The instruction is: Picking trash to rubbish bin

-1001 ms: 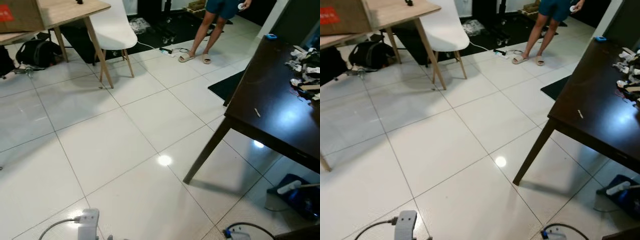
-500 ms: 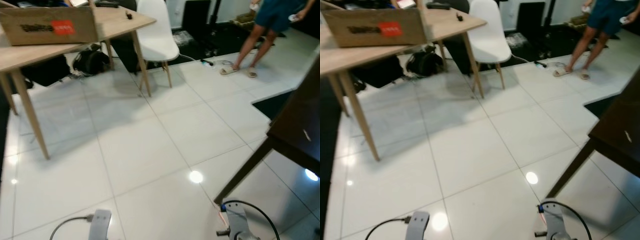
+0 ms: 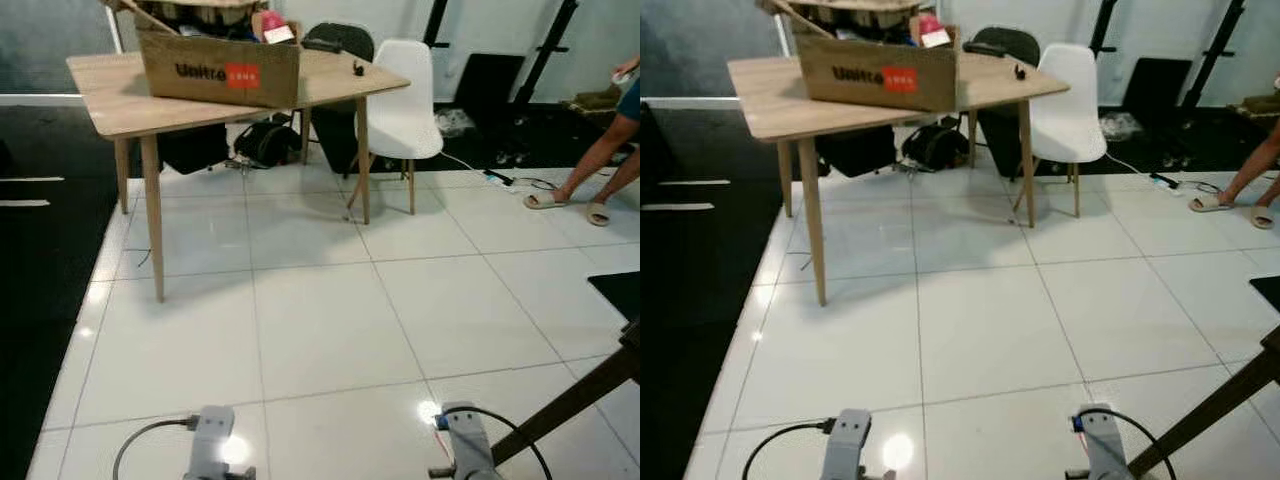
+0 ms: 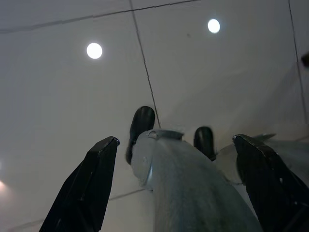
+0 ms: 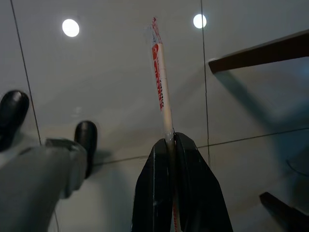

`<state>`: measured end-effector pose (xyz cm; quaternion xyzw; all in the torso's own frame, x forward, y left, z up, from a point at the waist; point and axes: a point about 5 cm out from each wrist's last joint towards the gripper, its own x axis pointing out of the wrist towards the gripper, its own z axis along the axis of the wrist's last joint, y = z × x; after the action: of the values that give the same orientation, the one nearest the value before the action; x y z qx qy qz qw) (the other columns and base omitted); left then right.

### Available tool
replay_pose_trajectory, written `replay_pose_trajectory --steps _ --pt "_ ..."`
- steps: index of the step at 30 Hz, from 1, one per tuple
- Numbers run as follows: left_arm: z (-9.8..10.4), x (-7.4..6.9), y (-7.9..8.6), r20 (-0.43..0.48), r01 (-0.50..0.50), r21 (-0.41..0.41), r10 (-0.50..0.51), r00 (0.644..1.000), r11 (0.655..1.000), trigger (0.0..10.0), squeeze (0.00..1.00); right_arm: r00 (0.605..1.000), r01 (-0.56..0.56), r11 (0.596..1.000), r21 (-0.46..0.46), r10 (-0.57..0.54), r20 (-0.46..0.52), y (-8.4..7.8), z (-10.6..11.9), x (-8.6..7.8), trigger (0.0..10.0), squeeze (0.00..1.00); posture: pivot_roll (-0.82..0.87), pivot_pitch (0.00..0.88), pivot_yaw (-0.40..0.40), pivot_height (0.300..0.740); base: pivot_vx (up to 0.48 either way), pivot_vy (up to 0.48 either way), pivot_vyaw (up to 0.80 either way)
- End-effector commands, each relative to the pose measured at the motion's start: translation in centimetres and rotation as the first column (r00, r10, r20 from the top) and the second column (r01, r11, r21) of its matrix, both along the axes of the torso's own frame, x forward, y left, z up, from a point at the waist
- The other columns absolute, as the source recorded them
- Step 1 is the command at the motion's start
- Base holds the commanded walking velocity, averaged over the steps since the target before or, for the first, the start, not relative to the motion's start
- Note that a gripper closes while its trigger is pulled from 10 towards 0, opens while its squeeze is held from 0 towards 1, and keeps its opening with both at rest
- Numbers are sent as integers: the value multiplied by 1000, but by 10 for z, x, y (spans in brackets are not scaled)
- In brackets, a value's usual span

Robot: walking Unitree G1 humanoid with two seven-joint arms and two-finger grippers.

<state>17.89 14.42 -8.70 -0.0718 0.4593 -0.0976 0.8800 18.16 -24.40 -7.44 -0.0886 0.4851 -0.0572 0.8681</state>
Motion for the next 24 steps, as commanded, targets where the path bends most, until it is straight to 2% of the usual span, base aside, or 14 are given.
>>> replay_pose_trajectory --steps 1,6,13,21,24 --pt "-2 -4 -6 -21 -8 -19 8 1000 1000 10000 0 1000 -2 1000 -15 2 -16 -4 0 -3 10000 0 38 12 -108 740 0 0 738" --pt "-5 -11 -9 -31 29 -3 -30 999 1000 10000 0 999 -25 999 -26 24 -25 -6 0 -4 10000 0 46 22 -117 740 0 0 738" --pt "-7 -15 -8 -36 11 -6 -11 999 1000 10000 0 996 -83 996 -32 81 -47 -3 -2 -6 10000 0 60 39 -123 740 0 0 738" --pt "-8 -18 -5 -38 -5 -10 5 999 1000 10000 0 994 -94 995 -27 92 -59 0 -4 -9 10000 0 71 47 -122 740 0 0 740" --pt "-7 -18 -2 -32 -4 -6 4 999 1000 10000 0 994 -98 995 -27 96 -61 2 -6 -11 10000 0 77 45 -117 740 0 0 0"
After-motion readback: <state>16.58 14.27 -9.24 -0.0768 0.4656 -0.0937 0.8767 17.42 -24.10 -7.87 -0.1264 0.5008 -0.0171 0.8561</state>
